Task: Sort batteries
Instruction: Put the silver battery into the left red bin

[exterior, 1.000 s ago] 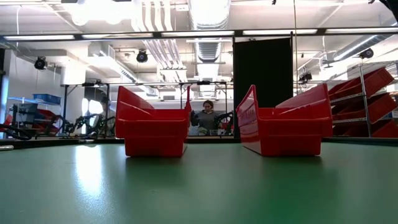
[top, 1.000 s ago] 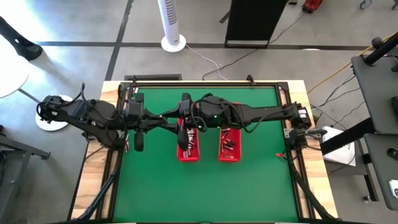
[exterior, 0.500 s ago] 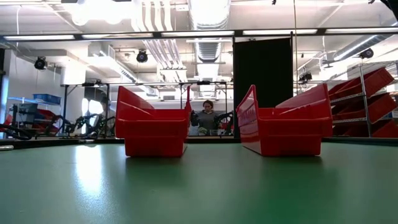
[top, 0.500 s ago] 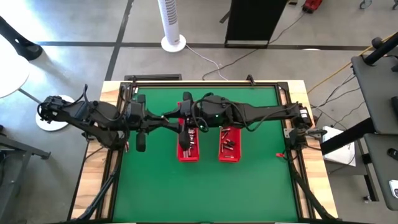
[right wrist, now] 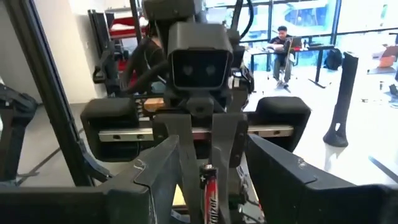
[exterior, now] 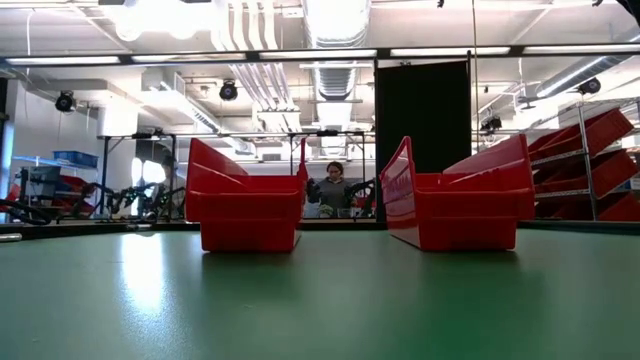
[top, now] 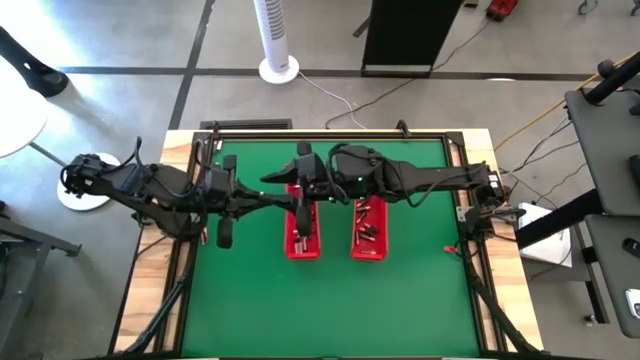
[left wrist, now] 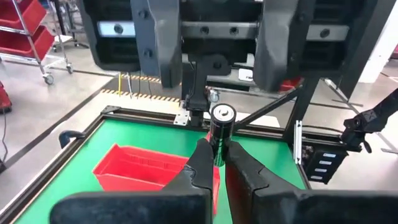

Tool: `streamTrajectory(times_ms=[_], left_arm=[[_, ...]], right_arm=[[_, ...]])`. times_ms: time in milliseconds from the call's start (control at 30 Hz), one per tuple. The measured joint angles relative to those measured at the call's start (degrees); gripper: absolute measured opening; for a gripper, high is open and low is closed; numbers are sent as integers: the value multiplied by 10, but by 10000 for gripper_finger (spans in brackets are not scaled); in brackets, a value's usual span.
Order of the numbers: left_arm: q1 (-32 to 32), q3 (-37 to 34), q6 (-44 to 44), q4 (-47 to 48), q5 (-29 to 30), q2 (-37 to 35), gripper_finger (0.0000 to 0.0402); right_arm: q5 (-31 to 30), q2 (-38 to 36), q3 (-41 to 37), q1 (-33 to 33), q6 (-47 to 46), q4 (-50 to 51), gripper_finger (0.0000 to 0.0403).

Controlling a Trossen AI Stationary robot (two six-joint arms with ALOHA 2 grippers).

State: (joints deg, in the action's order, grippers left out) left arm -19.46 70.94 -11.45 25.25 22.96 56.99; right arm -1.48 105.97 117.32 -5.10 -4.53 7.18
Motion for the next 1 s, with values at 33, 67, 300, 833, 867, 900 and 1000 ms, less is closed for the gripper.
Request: streamTrajectory(times_ms=[33, 67, 300, 833, 867, 900, 1000], left_arm=[[0, 0, 4, -3, 0, 1, 1], [0, 0, 6, -7, 0, 2, 1], [0, 2, 20, -24, 0, 5, 1], [0, 2, 20, -32, 19, 11, 0], [1, 2, 20, -34, 20, 14, 0], [1, 2, 21, -35, 21, 17, 0], [1, 3, 24, -39, 29, 25, 0]], right_arm=[[0, 0, 0, 0, 1, 1, 176], [0, 1, 0, 0, 0, 3, 176], [-2, 2, 0, 0, -8, 2, 171], [0, 2, 0, 0, 7, 29, 87], [0, 2, -1, 1, 6, 29, 80], [0, 2, -1, 1, 6, 29, 73], [0, 4, -1, 1, 7, 30, 49]])
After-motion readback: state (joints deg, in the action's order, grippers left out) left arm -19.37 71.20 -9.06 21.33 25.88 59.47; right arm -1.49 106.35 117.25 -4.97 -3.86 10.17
